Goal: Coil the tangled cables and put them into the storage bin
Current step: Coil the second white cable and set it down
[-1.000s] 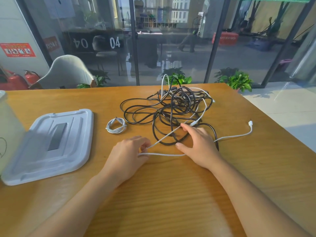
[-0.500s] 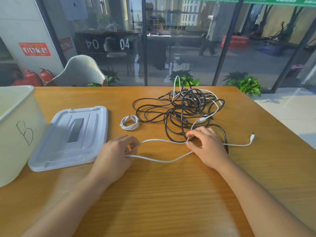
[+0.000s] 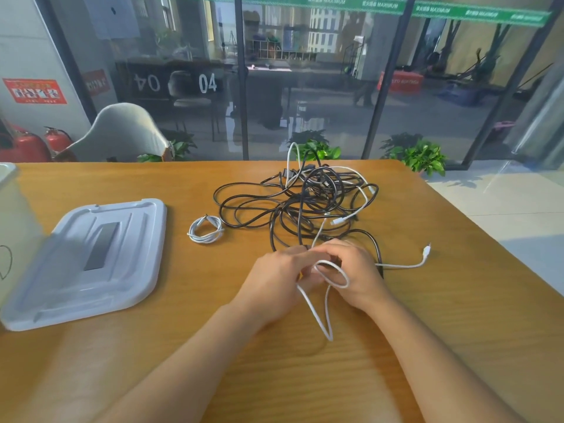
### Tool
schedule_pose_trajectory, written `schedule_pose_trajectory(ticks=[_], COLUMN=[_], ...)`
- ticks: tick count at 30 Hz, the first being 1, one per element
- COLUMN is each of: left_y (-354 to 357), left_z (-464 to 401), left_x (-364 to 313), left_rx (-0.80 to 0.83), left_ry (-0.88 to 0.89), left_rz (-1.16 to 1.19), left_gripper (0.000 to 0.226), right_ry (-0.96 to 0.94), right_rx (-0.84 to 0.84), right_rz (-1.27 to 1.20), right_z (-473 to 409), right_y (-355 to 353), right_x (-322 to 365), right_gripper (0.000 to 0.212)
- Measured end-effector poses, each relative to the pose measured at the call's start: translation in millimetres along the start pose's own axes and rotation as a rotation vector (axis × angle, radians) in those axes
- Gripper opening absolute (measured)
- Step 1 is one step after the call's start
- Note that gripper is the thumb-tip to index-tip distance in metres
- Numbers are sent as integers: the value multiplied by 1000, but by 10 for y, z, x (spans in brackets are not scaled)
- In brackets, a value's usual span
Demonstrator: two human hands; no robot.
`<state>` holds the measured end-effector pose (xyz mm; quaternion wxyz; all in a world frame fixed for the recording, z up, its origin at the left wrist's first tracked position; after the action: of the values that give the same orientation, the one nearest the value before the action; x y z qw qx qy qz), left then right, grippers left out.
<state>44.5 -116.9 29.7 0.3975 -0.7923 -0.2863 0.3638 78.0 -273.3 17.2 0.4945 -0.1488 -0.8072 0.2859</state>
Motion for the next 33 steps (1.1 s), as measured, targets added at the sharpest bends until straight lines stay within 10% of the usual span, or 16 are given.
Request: schedule_pose_trajectory(ticks=[26, 33], left_y=[-277, -433], left_z=[604, 724], left_x=[214, 253], left_rx=[236, 124], left_ry=[-5, 11], left_rz=[-176, -309], left_gripper=[11, 33], right_ry=[-30, 12], right_rx=[-43, -356], right_rz=[321, -204], right_z=[17, 7], right_y=[144, 62], right_x=[22, 328], right_gripper=[22, 20])
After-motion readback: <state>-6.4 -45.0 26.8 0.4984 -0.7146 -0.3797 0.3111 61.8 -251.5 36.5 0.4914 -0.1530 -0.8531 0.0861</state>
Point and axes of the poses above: each hand's wrist, its own z-axis away from the middle knuckle, its own y-axis out of the palm, x = y × z, the point moved 5 cm from there along -z, towards the middle knuckle, and after that the axes turned 7 degrees about -z, right-handed, at the moved point
